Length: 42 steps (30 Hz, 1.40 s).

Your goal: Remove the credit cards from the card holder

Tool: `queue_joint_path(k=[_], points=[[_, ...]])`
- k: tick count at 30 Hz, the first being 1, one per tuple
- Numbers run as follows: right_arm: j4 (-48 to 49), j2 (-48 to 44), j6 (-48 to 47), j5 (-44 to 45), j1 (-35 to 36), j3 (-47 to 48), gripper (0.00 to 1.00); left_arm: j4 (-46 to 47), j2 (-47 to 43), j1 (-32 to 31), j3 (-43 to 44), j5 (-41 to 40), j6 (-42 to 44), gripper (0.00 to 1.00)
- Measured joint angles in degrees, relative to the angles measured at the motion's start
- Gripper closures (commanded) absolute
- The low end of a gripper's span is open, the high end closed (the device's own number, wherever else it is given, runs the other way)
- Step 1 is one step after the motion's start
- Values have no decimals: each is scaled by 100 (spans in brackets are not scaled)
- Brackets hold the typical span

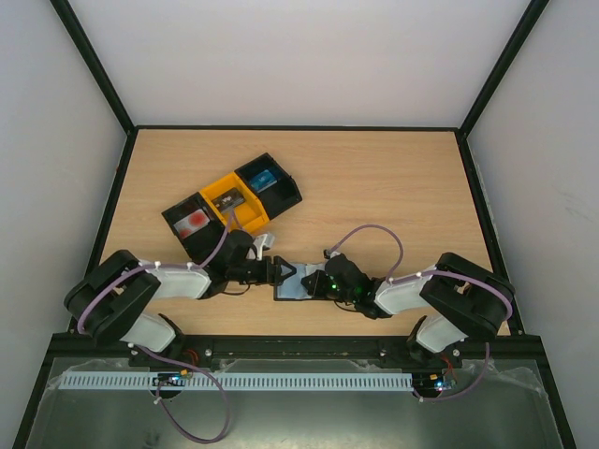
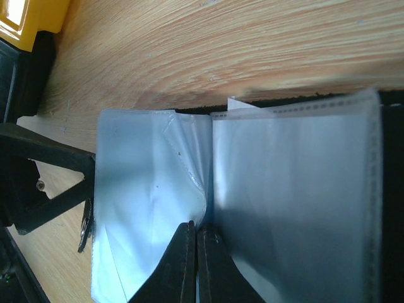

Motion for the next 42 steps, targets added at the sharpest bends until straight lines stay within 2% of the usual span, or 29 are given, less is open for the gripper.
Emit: queue_joint_path(k=[10, 15, 18, 24, 26, 33, 42], points=[[31, 2, 0, -4, 0, -17, 98, 330, 31, -7, 2, 356, -289, 65], [37, 2, 0, -7, 0, -17, 96, 413, -166, -107, 2, 413, -374, 73], [44, 2, 0, -11, 0, -17, 96, 448, -164, -133, 2, 431, -382, 70], [52, 2, 0, -11, 0, -26, 96, 317, -120, -133, 11, 365, -328, 48], [70, 2, 0, -11, 0, -37, 96, 177, -125, -133, 26, 264, -243, 44], [85, 2, 0, -11, 0, -44, 96, -422, -195, -133, 107, -208, 44, 41], [101, 13, 0, -13, 0, -44, 96, -501, -90, -133, 136, -313, 157, 40]])
